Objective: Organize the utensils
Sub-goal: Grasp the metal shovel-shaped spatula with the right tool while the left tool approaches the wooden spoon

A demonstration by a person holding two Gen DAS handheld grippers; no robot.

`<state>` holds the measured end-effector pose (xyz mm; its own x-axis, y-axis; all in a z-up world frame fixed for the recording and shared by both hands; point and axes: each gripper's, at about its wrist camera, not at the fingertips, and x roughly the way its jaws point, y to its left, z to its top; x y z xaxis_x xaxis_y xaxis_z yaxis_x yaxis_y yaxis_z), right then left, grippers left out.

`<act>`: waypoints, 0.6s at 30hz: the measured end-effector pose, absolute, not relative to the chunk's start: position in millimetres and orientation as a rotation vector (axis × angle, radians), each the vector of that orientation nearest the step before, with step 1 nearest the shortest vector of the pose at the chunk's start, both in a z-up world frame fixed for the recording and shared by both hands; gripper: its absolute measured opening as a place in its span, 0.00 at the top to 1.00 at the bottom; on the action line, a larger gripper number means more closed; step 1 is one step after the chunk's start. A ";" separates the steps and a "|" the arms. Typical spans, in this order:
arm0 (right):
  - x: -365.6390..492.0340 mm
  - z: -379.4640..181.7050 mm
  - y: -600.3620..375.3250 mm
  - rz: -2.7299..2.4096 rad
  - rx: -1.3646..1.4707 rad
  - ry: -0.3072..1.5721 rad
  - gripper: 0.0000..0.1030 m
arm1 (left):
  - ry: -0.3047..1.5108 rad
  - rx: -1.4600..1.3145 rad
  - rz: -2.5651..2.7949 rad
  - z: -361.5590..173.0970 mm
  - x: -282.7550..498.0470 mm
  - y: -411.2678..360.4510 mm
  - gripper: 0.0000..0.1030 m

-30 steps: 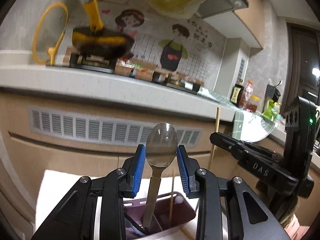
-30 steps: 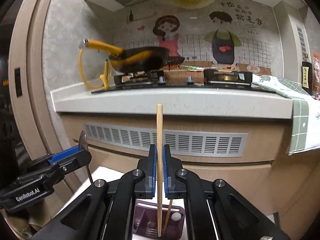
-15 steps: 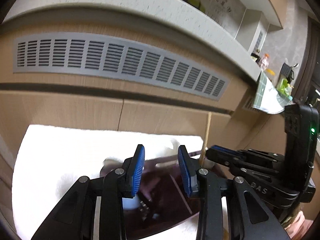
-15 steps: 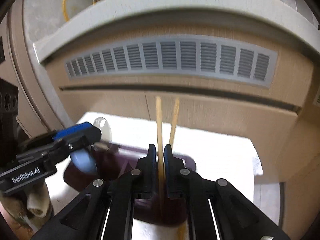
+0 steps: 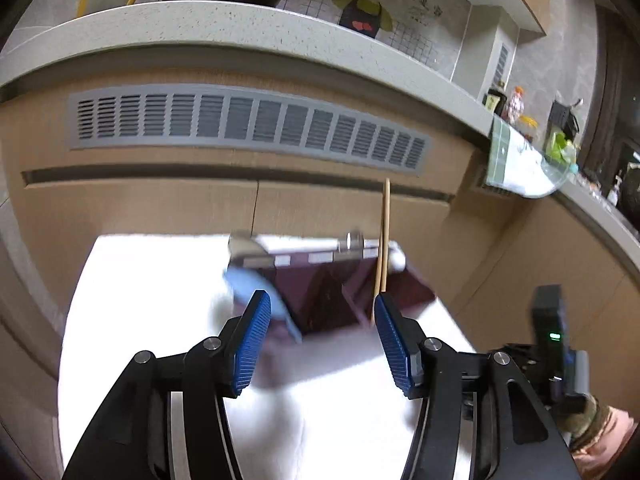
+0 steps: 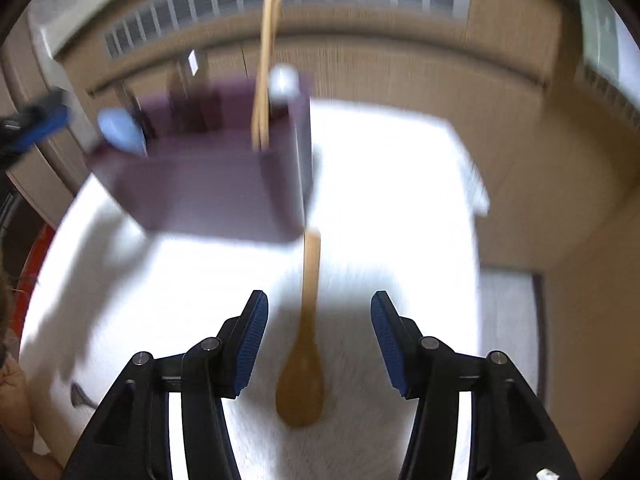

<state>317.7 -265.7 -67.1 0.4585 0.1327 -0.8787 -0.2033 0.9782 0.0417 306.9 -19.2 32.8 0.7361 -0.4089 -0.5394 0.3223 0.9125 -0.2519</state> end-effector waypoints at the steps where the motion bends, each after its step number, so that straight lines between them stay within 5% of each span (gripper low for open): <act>1: 315.2 -73.6 -263.5 0.206 -0.080 1.085 0.50 | 0.640 -0.135 -0.395 28.0 298.2 -19.5 0.44; 3: 310.3 -81.8 -258.0 0.206 -0.101 1.094 0.51 | 0.672 -0.129 -0.385 18.7 284.1 -18.6 0.40; 7: 296.1 -82.3 -245.8 0.210 -0.143 1.093 0.75 | 0.757 -0.125 -0.379 -5.2 256.9 -15.7 0.40; 18: 214.9 -67.6 -203.6 0.483 -0.087 1.157 0.75 | 0.923 -0.085 -0.403 -56.6 209.2 -25.0 0.40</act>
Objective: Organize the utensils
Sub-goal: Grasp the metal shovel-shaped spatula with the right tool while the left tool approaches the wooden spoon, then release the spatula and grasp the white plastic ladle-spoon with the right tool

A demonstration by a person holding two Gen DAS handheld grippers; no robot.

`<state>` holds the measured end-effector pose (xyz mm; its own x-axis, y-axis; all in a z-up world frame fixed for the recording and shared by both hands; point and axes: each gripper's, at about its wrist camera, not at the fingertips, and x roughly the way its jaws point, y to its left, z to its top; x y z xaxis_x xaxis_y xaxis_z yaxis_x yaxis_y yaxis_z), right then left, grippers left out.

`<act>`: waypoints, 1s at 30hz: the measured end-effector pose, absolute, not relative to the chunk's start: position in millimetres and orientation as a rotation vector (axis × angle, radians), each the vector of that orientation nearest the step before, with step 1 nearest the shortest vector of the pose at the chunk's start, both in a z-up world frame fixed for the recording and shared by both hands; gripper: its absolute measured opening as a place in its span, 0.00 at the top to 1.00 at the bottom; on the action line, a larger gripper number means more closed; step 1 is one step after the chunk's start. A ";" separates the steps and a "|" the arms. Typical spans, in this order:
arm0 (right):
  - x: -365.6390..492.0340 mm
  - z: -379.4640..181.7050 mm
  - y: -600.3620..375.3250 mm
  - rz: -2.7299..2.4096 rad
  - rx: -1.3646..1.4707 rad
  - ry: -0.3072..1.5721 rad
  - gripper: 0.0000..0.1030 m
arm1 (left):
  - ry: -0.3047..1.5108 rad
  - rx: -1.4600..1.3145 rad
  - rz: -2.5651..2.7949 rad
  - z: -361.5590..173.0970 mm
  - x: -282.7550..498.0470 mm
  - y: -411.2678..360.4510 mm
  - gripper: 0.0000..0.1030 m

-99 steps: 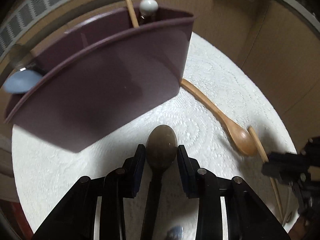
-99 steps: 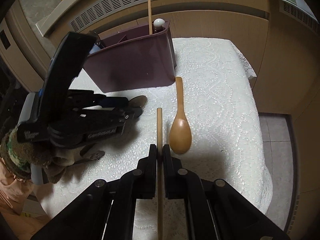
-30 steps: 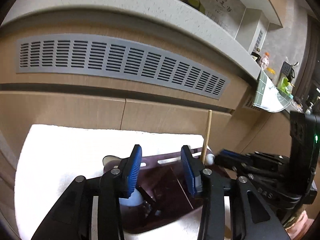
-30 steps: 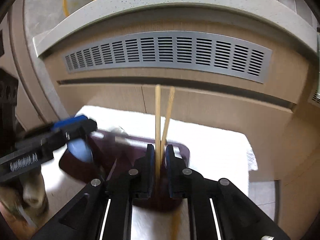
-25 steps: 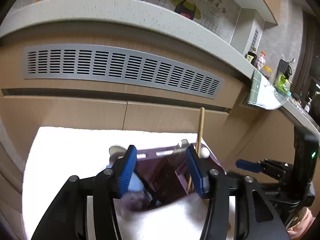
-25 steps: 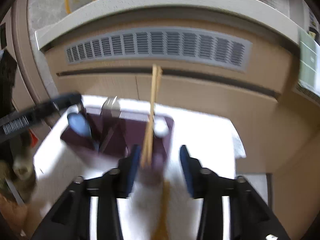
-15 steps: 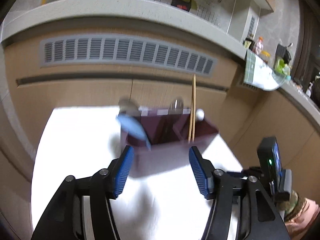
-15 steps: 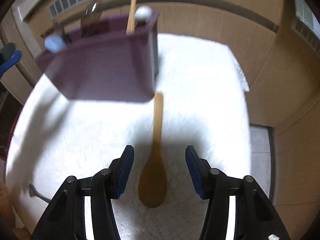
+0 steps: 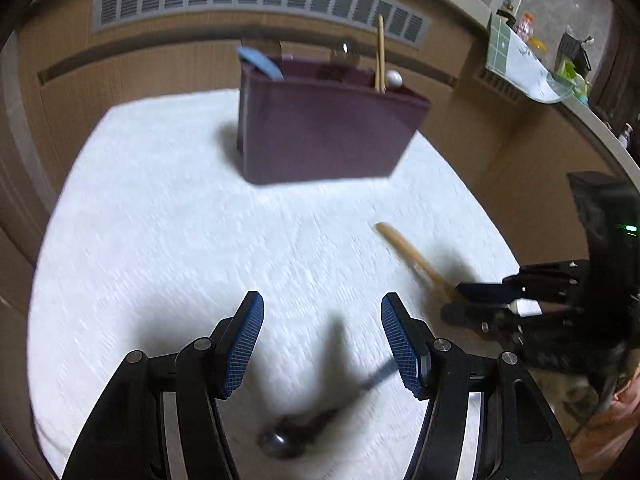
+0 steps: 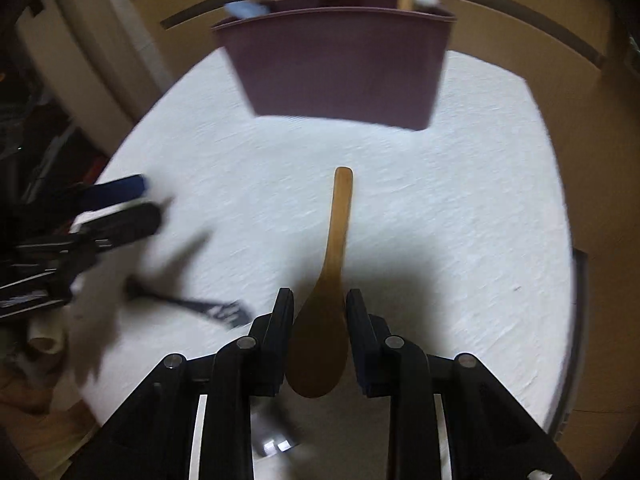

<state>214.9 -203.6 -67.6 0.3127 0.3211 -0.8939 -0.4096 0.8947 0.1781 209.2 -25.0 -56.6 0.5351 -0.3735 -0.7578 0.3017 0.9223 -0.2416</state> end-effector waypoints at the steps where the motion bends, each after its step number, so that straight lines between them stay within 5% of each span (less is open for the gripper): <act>1: 204.6 -64.5 -198.3 0.518 -0.092 1.160 0.74 | 0.931 -0.083 -0.403 -58.3 207.0 -26.6 0.40; 8: 157.9 -52.3 -193.7 0.570 -0.226 1.096 0.52 | 0.944 -0.078 -0.393 -58.4 195.7 -28.3 0.40; 15: 149.6 -80.3 -210.2 0.523 -0.319 1.140 0.53 | 0.946 -0.074 -0.410 -53.4 191.8 -35.8 0.40; 18: 145.3 -77.6 -206.7 0.531 -0.360 1.111 0.69 | 0.950 -0.057 -0.402 -52.5 191.5 -38.4 0.40; 30: 196.5 6.8 -250.4 0.465 -0.052 0.888 0.71 | 1.024 0.026 -0.411 -66.4 180.5 -33.2 0.40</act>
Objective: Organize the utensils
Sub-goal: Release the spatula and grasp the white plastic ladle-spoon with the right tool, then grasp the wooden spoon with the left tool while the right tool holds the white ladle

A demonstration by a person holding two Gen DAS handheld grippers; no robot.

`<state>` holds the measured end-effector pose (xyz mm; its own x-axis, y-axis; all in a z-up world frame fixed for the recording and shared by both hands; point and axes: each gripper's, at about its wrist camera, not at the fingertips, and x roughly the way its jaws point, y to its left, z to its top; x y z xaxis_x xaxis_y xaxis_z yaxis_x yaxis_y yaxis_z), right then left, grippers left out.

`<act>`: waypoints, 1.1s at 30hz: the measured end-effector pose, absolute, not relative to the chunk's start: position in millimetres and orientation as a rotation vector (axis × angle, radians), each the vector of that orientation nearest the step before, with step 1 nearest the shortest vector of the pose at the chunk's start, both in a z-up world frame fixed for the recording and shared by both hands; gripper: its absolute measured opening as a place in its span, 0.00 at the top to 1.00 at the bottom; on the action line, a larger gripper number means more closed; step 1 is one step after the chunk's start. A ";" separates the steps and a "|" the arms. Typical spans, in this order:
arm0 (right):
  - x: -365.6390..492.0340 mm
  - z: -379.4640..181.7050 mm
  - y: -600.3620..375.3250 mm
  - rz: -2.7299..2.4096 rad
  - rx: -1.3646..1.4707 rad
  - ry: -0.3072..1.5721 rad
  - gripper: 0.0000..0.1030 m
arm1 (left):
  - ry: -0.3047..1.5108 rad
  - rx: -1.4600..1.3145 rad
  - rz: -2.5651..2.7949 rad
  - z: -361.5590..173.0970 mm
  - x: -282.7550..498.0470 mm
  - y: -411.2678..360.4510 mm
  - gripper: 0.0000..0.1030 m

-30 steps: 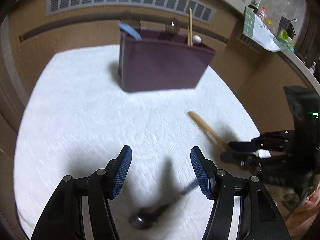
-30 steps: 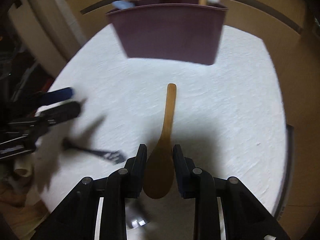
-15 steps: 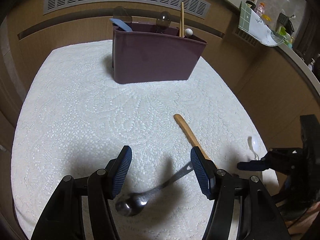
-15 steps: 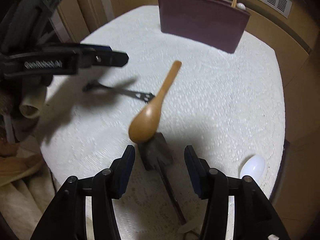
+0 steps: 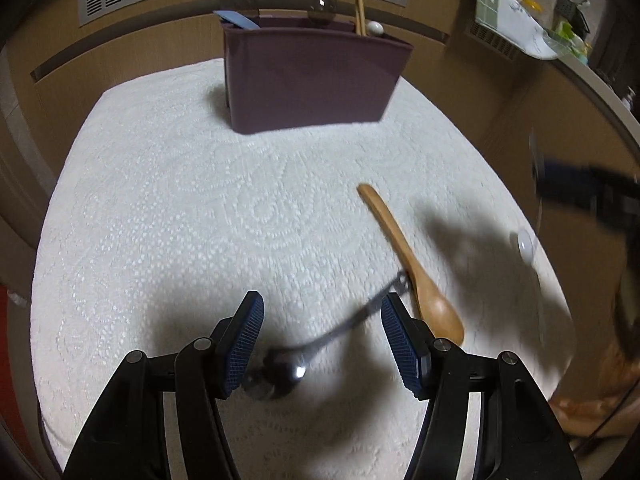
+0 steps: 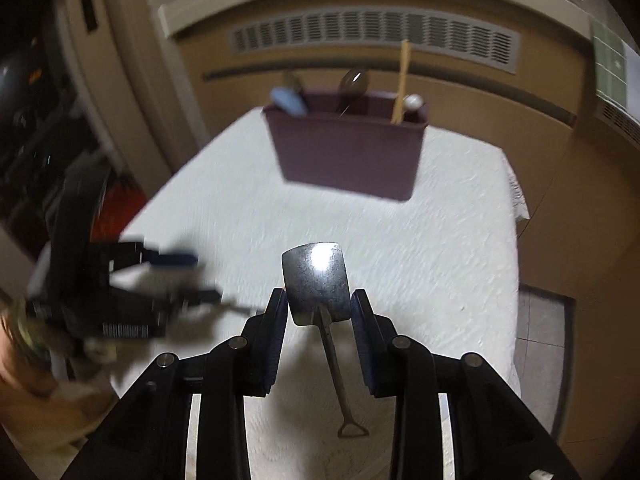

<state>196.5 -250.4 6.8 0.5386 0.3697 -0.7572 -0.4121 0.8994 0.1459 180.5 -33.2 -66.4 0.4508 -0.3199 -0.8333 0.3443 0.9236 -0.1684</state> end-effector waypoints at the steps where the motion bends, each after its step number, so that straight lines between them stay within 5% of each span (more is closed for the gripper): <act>1: 200.1 10.5 -254.3 0.467 -0.026 0.882 0.71 | 1.042 0.045 -0.433 -68.5 175.7 -34.9 0.40; 3: 201.8 17.3 -259.4 0.466 -0.001 0.877 0.75 | 1.061 0.062 -0.457 -70.4 167.7 -39.2 0.40; 4: 204.8 19.0 -261.9 0.465 0.005 0.883 0.96 | 1.061 0.064 -0.460 -69.9 164.2 -42.3 0.40; 15: 206.7 20.4 -283.9 0.383 -0.003 0.859 0.97 | 1.046 0.108 -0.477 -74.6 152.3 -119.4 0.40; 18: 205.6 13.5 -301.5 0.343 0.007 0.881 0.87 | 1.041 0.177 -0.426 -83.2 152.8 -127.9 0.42; 22: 197.0 -17.7 -320.3 0.209 0.003 0.948 0.60 | 1.012 0.163 -0.412 -78.9 154.3 -116.5 0.67; 25: 190.1 -47.4 -329.5 0.126 0.069 1.028 0.49 | 0.981 0.154 -0.386 -74.3 155.3 -100.6 0.67; 33: 181.8 -83.4 -299.0 0.021 0.015 1.071 0.53 | 0.807 0.132 -0.304 -34.6 156.1 -65.7 0.68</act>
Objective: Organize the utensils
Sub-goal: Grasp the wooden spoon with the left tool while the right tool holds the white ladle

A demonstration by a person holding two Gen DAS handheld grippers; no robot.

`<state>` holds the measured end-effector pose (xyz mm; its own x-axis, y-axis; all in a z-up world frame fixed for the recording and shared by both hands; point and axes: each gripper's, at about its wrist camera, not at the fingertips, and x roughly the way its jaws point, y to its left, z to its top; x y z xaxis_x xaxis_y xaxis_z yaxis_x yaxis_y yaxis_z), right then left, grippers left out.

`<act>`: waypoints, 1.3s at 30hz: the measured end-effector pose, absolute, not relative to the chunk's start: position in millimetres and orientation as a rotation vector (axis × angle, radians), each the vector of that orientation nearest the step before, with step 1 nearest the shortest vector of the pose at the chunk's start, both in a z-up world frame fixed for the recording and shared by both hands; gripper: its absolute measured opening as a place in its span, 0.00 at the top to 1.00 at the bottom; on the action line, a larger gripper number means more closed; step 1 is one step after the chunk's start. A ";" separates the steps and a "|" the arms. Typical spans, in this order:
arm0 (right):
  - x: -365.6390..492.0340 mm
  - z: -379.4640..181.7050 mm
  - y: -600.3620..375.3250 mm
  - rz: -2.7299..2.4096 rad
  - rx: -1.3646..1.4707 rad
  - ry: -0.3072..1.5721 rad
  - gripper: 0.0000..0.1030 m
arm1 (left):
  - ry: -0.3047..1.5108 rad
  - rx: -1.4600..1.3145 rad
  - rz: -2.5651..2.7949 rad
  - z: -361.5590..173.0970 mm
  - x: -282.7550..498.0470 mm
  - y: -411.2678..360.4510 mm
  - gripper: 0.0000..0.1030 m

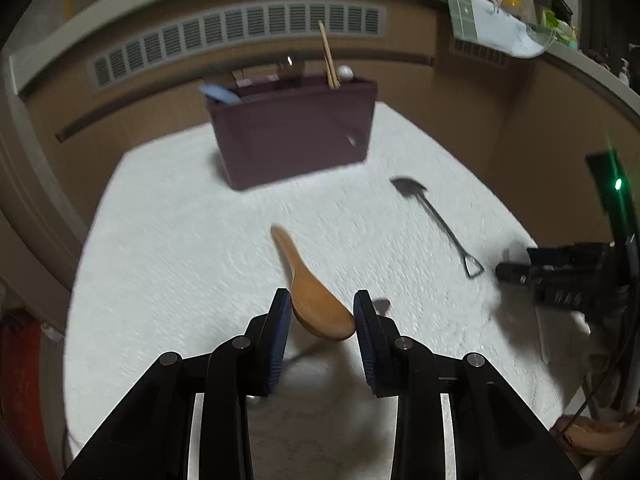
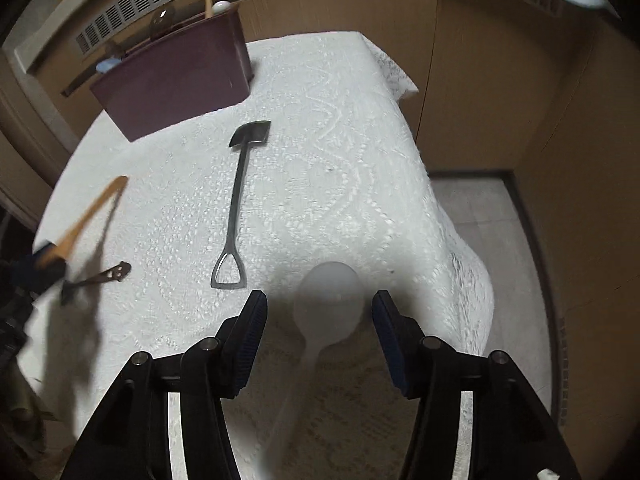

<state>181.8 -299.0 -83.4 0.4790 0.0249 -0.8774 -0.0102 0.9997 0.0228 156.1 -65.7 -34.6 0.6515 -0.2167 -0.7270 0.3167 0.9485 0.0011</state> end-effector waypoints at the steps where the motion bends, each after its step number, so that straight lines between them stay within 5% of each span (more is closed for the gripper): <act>1: 181.8 -82.3 -290.5 0.044 -0.015 1.065 0.69 | 0.785 0.130 -0.298 -28.7 155.3 -62.7 0.68; 16: 189.0 -12.0 -267.4 0.166 -0.059 0.853 0.69 | 0.683 0.112 -0.262 3.7 165.0 -46.7 0.82; 27: 197.4 -21.3 -264.8 0.173 -0.067 0.877 0.69 | 0.757 0.056 -0.294 -8.9 182.0 -28.9 0.88; 30: 199.3 -27.4 -264.1 0.209 -0.059 0.906 0.69 | 0.785 0.039 -0.343 -13.0 174.8 -15.3 0.86; 33: 199.2 -37.1 -261.7 0.216 -0.067 0.933 0.69 | 0.919 0.050 -0.437 -33.5 158.6 -15.4 0.70; 39: 196.3 -52.9 -262.6 0.212 -0.053 0.973 0.69 | 1.028 0.110 -0.425 -67.0 124.2 -33.3 0.56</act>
